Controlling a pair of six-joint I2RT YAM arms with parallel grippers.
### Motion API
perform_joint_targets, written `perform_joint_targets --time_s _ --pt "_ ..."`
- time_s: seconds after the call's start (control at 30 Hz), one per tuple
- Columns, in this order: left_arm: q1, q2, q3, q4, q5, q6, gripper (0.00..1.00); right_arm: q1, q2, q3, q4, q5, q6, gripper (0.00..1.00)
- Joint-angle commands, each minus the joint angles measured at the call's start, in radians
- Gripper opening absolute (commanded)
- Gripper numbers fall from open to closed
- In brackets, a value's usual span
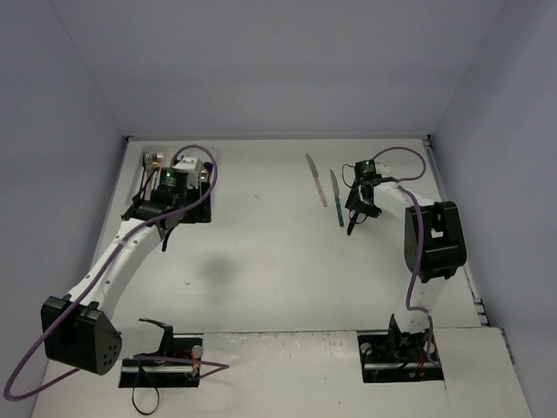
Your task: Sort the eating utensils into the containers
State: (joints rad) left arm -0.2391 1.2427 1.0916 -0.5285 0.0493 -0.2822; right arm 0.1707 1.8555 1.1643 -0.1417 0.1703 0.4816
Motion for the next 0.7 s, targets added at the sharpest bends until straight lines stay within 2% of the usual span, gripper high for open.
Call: perform_joint_targets --time_s 0.0,0.33,0.5,0.6,0.67 --pt "-0.036 -0.063 0.000 0.057 -0.084 0.037 0.60 0.003 0.028 0.070 -0.019 0.042 0.018 0.47" --pt "-0.037 -0.078 0.010 0.058 -0.091 0.060 0.60 0.000 0.092 0.085 -0.060 0.002 0.030 0.36" --pt "-0.037 -0.088 0.007 0.061 -0.087 0.063 0.60 0.001 0.101 0.070 -0.072 -0.025 0.038 0.23" --pt "-0.037 -0.089 0.005 0.066 -0.071 0.058 0.60 0.004 0.094 0.057 -0.076 -0.030 0.035 0.06" --pt "-0.037 -0.085 0.002 0.077 -0.051 0.060 0.60 0.006 0.088 0.054 -0.076 -0.035 0.030 0.00"
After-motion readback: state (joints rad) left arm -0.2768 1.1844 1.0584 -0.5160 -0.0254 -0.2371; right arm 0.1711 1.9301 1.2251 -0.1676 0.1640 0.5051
